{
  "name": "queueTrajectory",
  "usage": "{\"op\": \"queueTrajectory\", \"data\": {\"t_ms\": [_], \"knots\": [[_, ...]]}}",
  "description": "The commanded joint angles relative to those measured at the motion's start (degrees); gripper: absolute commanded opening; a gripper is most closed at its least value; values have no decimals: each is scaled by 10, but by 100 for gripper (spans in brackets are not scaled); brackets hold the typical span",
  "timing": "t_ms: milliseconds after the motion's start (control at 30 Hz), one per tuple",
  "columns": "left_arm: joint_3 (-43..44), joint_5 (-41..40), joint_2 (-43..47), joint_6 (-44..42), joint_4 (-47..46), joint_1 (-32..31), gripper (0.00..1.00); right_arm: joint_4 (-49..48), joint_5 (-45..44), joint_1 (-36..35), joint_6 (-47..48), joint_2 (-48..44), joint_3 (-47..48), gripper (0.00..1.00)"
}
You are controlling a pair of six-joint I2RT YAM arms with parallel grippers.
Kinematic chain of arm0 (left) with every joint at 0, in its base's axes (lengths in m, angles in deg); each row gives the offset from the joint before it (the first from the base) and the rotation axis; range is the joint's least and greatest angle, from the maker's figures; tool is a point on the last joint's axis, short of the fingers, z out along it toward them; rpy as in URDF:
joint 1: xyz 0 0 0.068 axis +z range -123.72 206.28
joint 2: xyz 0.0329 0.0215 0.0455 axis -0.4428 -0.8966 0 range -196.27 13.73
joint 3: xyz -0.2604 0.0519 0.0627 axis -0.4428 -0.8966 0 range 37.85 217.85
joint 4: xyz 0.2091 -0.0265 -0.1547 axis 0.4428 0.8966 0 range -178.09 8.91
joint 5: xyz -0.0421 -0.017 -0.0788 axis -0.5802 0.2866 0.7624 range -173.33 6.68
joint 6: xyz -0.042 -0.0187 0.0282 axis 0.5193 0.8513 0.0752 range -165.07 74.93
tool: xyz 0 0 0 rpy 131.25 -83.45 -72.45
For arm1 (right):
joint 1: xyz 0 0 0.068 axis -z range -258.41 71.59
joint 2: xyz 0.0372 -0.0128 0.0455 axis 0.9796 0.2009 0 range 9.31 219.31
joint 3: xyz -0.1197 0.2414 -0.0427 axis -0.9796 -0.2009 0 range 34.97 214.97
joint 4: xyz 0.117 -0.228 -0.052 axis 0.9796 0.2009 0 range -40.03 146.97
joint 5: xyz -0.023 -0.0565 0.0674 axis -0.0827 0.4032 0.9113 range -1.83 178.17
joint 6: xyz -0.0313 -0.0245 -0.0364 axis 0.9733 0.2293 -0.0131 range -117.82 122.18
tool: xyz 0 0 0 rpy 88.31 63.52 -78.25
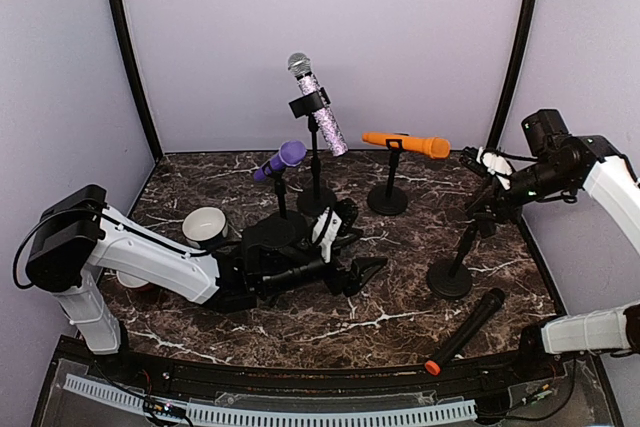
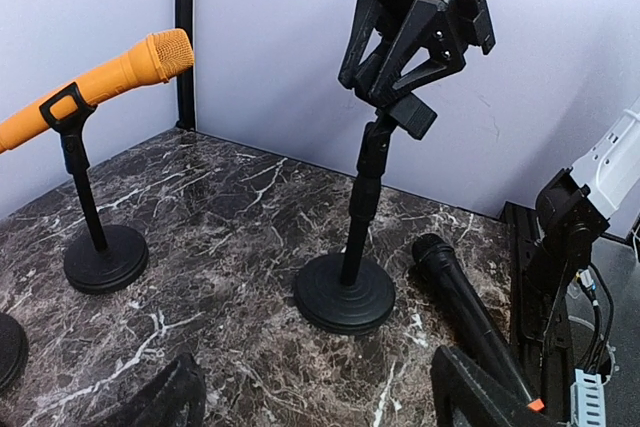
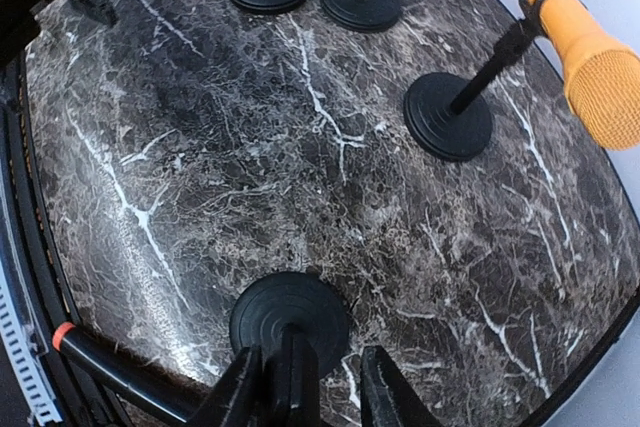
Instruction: Attach the microphones to the stand
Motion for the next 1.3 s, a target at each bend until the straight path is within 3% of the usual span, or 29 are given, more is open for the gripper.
{"op": "queueTrajectory", "data": {"t_ms": [0, 67, 167, 333, 533, 867, 1267], "knots": [[-2, 8, 8, 4, -12, -2, 80, 8, 29, -12, 24, -6, 11, 31], [-4, 10, 6, 10, -29, -2, 86, 11, 37, -26, 25, 0, 22, 26], [-1, 15, -2, 13, -52, -2, 98, 10, 52, -59, 14, 11, 46, 8], [5, 40, -30, 0, -71, -1, 98, -7, 47, -132, -22, 47, 91, 3], [10, 69, -57, -12, -60, -2, 88, -7, 59, -214, -48, 97, 183, 2], [-59, 43, -85, -74, -209, -2, 74, -4, 74, -309, -65, 193, 318, 1], [-81, -18, -177, -87, -339, 1, 59, 11, 115, -318, -81, 239, 414, 0]]}}
